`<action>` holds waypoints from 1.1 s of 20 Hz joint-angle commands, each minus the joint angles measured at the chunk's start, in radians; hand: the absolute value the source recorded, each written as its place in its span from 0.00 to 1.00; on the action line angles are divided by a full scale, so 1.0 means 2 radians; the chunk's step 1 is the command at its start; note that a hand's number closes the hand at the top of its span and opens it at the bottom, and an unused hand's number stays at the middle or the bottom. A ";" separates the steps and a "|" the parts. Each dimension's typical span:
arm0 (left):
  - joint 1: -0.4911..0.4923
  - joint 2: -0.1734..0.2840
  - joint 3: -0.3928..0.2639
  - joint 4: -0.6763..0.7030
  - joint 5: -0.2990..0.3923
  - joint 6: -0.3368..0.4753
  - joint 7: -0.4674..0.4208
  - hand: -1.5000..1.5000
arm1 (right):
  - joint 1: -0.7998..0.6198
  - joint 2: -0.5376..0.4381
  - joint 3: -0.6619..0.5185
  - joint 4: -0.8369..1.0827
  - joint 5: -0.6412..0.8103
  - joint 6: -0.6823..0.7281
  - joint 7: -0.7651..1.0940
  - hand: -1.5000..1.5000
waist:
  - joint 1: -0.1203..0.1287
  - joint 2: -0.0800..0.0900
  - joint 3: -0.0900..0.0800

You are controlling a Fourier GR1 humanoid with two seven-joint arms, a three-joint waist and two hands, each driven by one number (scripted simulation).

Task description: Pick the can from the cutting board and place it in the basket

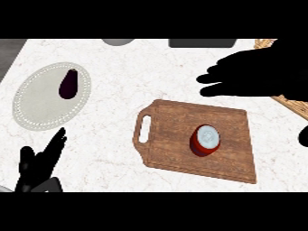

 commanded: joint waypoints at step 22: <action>0.005 -0.043 0.011 -0.003 -0.032 0.007 0.063 0.50 | 0.152 0.076 0.134 0.068 0.266 -0.169 -0.174 0.00 | -0.006 0.001 -0.007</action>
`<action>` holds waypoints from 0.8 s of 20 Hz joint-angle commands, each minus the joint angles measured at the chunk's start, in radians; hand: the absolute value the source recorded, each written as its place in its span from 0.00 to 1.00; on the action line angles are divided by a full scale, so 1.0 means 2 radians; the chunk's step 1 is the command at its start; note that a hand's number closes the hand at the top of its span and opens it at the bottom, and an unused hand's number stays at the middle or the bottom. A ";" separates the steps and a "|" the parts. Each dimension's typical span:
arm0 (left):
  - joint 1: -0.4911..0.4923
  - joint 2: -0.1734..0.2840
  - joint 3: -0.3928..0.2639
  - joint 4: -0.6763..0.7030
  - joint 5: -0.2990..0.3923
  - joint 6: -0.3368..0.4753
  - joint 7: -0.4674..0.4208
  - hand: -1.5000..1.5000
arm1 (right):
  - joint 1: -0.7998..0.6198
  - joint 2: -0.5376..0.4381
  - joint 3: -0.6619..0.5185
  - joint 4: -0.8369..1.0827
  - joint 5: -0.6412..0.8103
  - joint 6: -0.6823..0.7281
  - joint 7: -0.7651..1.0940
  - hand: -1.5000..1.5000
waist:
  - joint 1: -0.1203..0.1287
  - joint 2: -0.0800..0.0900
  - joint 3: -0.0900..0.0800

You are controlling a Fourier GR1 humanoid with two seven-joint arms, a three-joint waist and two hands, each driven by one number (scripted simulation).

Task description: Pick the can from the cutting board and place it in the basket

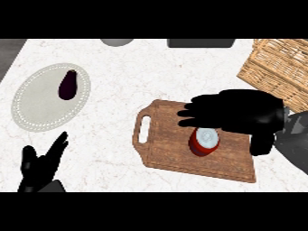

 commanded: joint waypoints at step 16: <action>0.016 -0.021 0.023 -0.020 -0.026 -0.004 0.034 0.50 | 0.014 0.082 -0.005 0.108 0.108 -0.043 -0.092 0.00 | -0.002 0.002 -0.007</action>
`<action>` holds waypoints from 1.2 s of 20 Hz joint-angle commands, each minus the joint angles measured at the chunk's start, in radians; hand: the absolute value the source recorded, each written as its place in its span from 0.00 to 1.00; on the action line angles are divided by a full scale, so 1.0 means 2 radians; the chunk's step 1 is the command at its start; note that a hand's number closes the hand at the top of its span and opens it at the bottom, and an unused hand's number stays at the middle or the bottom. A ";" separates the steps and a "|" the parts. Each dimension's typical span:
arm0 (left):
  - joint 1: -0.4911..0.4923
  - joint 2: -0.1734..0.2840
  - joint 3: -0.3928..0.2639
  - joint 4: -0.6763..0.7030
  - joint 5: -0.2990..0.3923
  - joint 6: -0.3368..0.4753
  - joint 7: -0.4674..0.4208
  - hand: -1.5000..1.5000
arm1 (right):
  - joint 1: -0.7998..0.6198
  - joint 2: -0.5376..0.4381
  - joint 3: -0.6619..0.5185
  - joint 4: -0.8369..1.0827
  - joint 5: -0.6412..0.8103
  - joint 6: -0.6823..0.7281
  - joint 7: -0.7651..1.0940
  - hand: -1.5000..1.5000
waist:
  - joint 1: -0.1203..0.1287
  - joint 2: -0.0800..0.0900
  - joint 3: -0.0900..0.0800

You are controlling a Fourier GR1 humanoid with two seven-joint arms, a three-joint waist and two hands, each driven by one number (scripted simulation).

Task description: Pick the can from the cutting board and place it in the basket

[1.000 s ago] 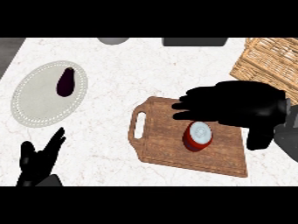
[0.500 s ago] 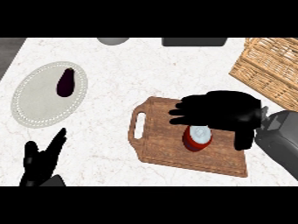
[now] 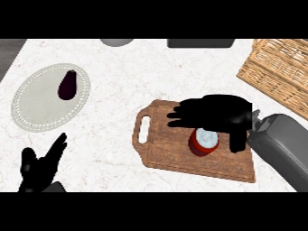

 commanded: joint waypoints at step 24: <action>-0.015 0.003 0.043 -0.009 -0.001 -0.035 0.064 0.50 | 0.045 0.074 0.006 0.088 0.156 -0.054 -0.043 0.00 | -0.004 0.002 -0.007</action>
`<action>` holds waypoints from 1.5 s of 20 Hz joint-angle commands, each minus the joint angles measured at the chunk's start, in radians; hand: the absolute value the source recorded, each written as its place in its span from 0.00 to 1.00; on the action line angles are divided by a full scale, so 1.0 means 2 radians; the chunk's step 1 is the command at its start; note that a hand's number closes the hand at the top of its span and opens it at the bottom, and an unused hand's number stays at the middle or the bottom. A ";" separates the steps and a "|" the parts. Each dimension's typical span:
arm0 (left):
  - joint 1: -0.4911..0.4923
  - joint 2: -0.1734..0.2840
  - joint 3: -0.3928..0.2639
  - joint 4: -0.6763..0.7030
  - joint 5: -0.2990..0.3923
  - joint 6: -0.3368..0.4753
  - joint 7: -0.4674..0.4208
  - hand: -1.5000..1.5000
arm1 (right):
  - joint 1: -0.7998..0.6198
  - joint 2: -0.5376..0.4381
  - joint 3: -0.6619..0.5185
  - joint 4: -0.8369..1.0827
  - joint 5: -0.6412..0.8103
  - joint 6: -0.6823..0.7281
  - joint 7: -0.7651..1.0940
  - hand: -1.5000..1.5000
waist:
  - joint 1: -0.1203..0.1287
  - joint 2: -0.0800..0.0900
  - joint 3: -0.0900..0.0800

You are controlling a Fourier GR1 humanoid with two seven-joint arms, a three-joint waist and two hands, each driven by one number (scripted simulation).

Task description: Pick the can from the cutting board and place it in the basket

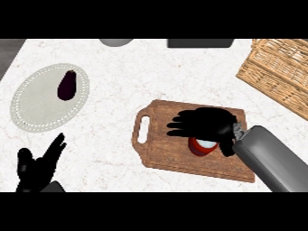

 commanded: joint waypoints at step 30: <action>0.029 -0.016 0.011 -0.017 -0.023 -0.001 0.004 0.50 | -0.052 0.194 -0.378 0.126 0.041 -0.209 0.556 1.00 | -0.016 0.007 -0.006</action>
